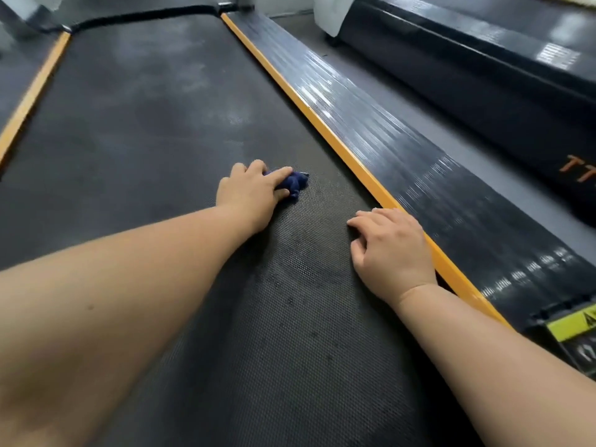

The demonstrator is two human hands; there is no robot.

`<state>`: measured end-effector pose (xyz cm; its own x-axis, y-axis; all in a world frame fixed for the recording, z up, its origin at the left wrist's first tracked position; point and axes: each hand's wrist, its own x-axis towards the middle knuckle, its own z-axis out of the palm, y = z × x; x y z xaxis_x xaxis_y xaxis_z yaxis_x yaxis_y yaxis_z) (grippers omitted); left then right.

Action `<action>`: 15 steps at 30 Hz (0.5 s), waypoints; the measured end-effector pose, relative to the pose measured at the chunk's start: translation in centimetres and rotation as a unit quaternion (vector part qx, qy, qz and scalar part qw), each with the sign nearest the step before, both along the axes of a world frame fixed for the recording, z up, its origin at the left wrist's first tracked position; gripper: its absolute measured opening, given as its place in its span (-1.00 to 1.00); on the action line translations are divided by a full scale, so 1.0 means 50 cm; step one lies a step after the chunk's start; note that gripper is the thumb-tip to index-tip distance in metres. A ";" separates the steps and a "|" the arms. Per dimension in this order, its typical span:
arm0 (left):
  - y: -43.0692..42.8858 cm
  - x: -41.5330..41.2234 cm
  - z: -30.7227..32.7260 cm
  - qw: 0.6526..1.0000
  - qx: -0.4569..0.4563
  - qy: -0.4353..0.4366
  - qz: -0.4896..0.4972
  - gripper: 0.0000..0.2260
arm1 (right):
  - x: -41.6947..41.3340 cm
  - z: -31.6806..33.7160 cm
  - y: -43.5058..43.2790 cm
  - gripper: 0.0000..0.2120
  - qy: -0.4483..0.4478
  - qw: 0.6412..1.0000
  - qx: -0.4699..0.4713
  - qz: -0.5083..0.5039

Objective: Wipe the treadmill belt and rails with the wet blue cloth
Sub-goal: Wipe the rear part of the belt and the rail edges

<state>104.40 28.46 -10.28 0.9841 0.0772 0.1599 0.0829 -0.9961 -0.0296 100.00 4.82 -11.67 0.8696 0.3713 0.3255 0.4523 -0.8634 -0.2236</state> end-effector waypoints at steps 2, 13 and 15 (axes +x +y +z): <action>-0.030 -0.028 -0.005 0.999 -0.053 -0.012 0.008 -0.61 | 0.000 -0.001 0.002 -0.71 0.000 1.000 0.014 0.000; -0.105 -0.213 0.001 0.963 -0.101 -0.033 -0.249 -0.63 | 0.036 0.085 -0.060 -0.50 0.073 0.993 -0.039 -0.081; -0.108 -0.162 0.003 0.975 -0.135 -0.046 -0.169 -0.64 | 0.029 0.075 -0.066 -0.50 0.109 0.988 -0.072 -0.078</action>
